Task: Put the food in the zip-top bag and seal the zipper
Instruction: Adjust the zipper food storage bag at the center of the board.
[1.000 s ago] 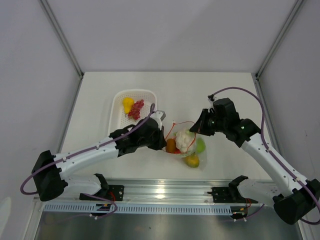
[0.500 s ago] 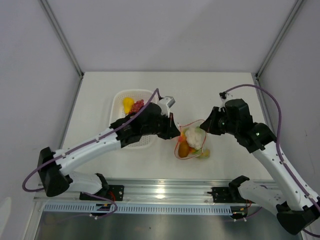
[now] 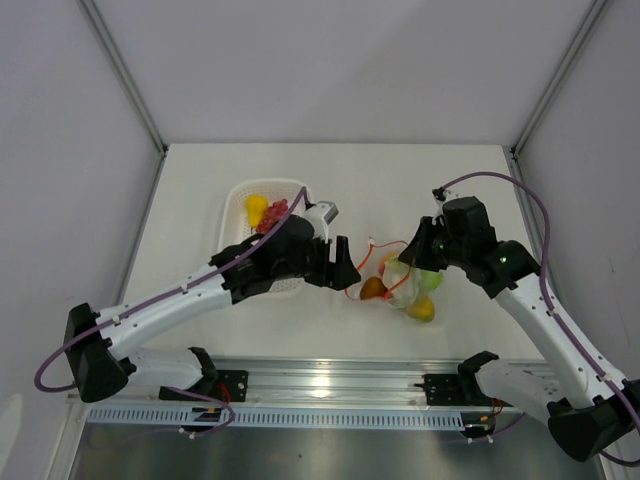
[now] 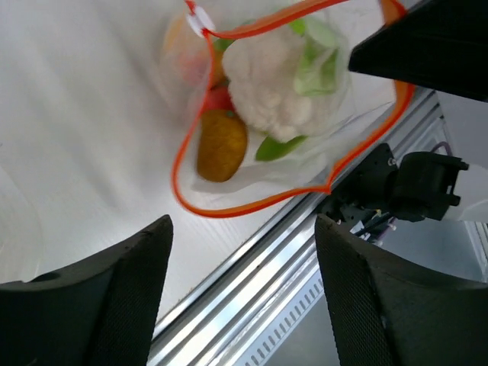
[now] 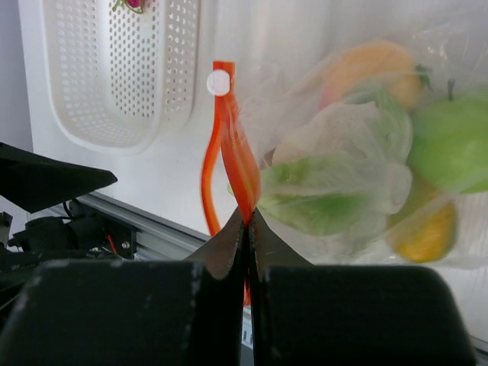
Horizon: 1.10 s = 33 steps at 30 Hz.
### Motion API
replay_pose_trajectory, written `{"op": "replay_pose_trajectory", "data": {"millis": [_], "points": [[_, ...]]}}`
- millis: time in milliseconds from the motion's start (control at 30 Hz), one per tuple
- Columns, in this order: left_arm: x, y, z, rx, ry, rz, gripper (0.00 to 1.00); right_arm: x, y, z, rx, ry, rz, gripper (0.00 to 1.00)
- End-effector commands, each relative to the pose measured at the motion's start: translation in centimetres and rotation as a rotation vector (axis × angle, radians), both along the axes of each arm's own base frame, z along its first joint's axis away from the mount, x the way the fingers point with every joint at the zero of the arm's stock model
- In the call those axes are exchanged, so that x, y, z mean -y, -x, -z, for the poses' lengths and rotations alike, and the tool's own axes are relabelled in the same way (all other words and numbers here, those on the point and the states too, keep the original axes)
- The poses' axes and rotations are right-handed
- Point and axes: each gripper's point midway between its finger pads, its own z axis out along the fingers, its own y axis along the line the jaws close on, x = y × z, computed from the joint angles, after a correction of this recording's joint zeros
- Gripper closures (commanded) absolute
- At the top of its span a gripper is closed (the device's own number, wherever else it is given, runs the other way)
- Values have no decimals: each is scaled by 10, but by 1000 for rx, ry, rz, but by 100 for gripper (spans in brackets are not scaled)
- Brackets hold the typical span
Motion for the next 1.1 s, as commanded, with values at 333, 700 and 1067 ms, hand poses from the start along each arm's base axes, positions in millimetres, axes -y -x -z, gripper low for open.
{"op": "replay_pose_trajectory", "data": {"millis": [333, 700, 1067], "points": [[0, 5, 87, -84, -144, -59, 23, -10, 5, -30, 53, -93, -37, 100], [17, 0, 91, -106, -120, -55, 47, -6, 9, -31, 55, -85, -33, 100], [-5, -2, 52, 17, 41, -133, 70, -4, 9, -26, 50, -73, -29, 100]]}}
